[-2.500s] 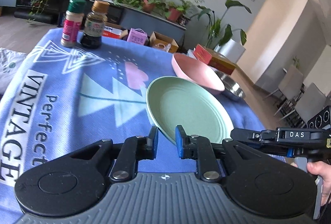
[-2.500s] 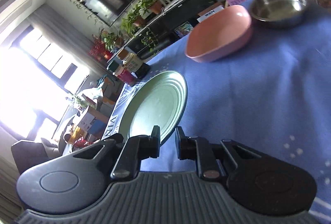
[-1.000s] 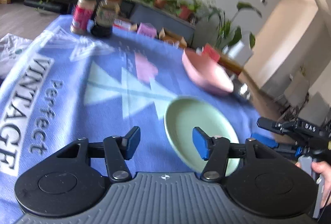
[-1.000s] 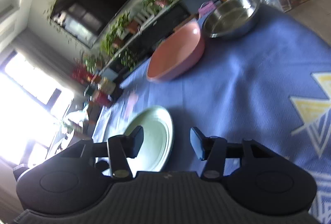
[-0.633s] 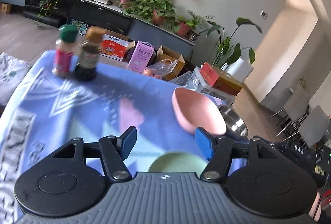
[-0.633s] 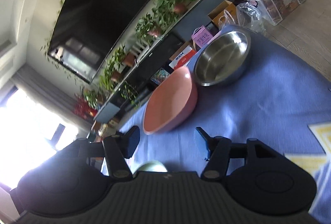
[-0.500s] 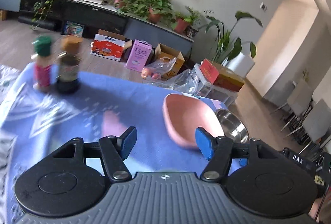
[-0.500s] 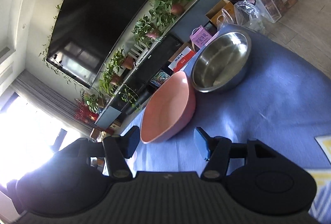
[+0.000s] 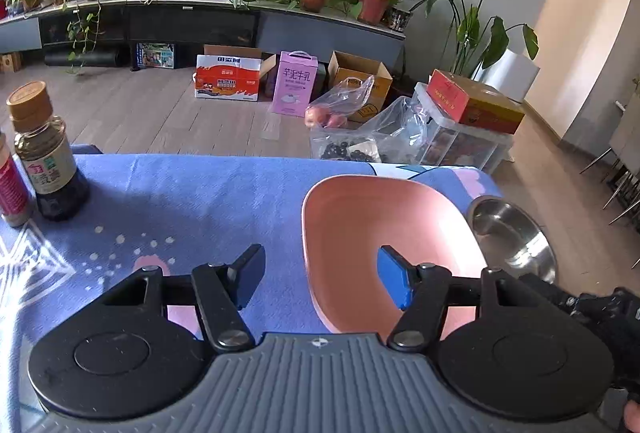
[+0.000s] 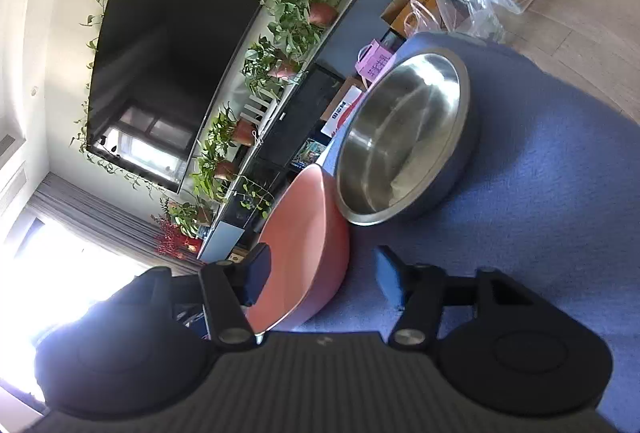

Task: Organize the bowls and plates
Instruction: 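Move both grippers to the pink bowl and close them on its rim, then lift the pink bowl and lower it onto the green plate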

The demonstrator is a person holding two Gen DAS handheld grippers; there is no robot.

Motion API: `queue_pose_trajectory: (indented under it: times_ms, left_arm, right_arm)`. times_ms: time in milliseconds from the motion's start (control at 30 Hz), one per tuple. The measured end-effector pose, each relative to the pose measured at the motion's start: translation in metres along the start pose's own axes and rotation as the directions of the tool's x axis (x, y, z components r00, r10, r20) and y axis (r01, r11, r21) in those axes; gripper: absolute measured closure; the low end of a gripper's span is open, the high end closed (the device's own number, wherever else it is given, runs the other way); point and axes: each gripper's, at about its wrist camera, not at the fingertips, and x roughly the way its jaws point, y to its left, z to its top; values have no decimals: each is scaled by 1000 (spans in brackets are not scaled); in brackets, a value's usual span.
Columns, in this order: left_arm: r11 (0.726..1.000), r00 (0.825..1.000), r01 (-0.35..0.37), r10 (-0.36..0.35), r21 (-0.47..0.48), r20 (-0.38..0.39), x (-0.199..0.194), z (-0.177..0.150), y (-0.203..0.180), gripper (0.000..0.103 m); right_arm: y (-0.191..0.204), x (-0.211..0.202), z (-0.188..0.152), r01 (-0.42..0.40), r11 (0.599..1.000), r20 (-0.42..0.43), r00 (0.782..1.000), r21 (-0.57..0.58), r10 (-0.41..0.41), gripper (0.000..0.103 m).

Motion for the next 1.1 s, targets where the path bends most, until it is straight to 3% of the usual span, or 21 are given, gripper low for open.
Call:
queue_pose_trajectory:
  times_ms: [200, 333, 400, 533, 600, 633, 1100]
  left_arm:
    - [1000, 999, -23, 23, 5, -26, 11, -4, -4, 47]
    - [1000, 998, -23, 23, -1, -56, 17, -5, -4, 65]
    - [1000, 998, -26, 26, 1, -62, 17, -7, -4, 70]
    - [999, 998, -30, 31, 12, -63, 16, -6, -5, 90]
    - [999, 998, -37, 38, 25, -58, 15, -7, -6, 92]
    - [999, 998, -38, 40, 30, -56, 14, -7, -6, 93]
    - [999, 999, -34, 34, 4, -26, -34, -10, 8, 93]
  right_arm:
    - [1, 4, 3, -46, 998, 1, 999, 32, 46, 40]
    - [5, 9, 2, -42, 999, -13, 999, 12, 42, 43]
    - [7, 9, 1, -26, 1000, -18, 999, 1, 26, 50]
    - [3, 11, -1, -6, 1000, -15, 1000, 18, 6, 61]
    - [2, 12, -2, 5, 1000, -23, 1000, 23, -4, 74]
    - [2, 13, -2, 12, 1000, -32, 999, 21, -11, 76]
    - [28, 5, -11, -11, 999, -48, 999, -40, 10, 76]
